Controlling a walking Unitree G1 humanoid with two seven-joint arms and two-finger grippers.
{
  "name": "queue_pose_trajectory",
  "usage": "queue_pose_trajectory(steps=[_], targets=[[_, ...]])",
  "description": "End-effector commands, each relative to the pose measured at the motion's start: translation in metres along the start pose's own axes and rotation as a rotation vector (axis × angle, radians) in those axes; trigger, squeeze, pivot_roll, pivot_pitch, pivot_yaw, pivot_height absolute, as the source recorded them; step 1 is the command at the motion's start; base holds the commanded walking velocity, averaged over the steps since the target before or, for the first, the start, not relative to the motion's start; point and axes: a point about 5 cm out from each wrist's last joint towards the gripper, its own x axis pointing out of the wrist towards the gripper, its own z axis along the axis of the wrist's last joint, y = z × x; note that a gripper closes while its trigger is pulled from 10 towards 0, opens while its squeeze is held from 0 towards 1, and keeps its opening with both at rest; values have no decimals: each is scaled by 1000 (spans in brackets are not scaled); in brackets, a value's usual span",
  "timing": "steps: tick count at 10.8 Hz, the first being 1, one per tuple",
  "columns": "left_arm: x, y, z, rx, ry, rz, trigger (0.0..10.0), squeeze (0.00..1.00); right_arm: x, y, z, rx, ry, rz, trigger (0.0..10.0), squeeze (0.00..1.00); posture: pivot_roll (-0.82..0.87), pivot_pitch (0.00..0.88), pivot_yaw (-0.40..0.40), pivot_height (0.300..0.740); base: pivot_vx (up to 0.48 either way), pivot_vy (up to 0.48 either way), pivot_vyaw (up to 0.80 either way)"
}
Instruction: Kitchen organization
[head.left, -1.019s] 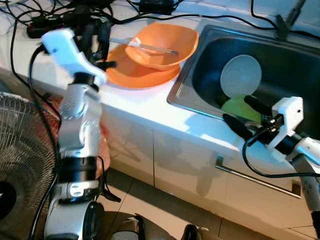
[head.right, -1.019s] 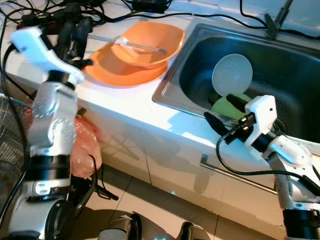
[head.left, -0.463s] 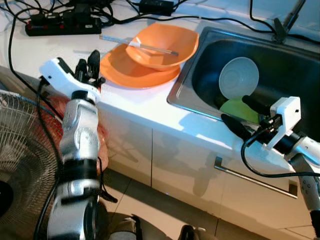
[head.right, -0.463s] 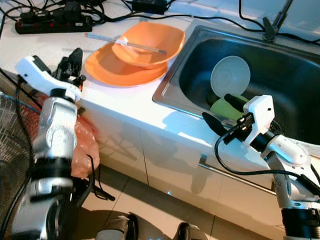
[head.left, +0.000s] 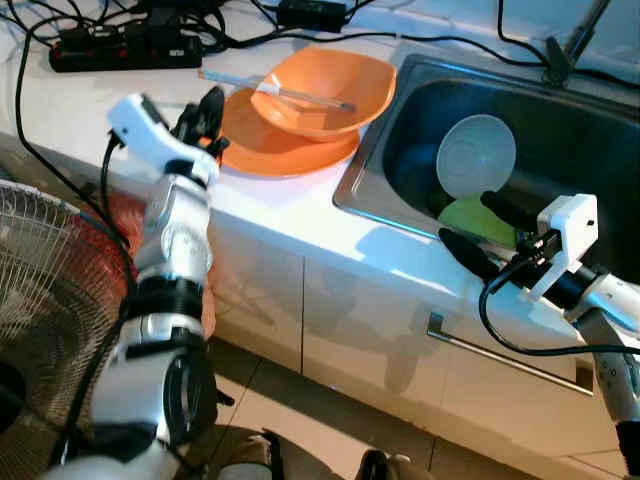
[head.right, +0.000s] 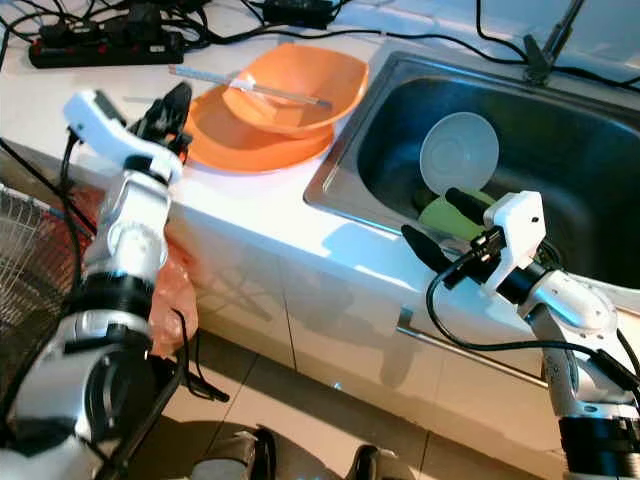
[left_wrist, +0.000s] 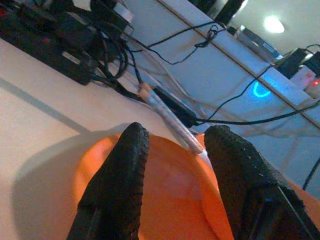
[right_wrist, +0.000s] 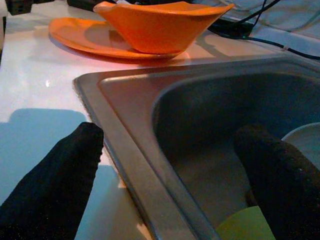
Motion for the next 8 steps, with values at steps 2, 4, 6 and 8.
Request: queue_pose_trajectory(steps=[2,4,6,8], targets=[[9,-3,5,-12,-9,-11,10000,0,-1,3,2,-4,-4,9,10000,0,-6,163,-18,740,0,0,0],[15,-7,3,-16,-4,-5,10000,0,-3,4,1,-2,-2,8,10000,0,-14,166,-15,740,0,0,0],[15,-10,-1,34,6,-9,10000,0,-2,5,1,1,-5,6,10000,0,-15,172,-16,740,0,0,0],[11,-9,-7,68,4,-14,10000,0,0,2,2,-8,-12,-23,10000,0,-12,168,-17,740,0,0,0]])
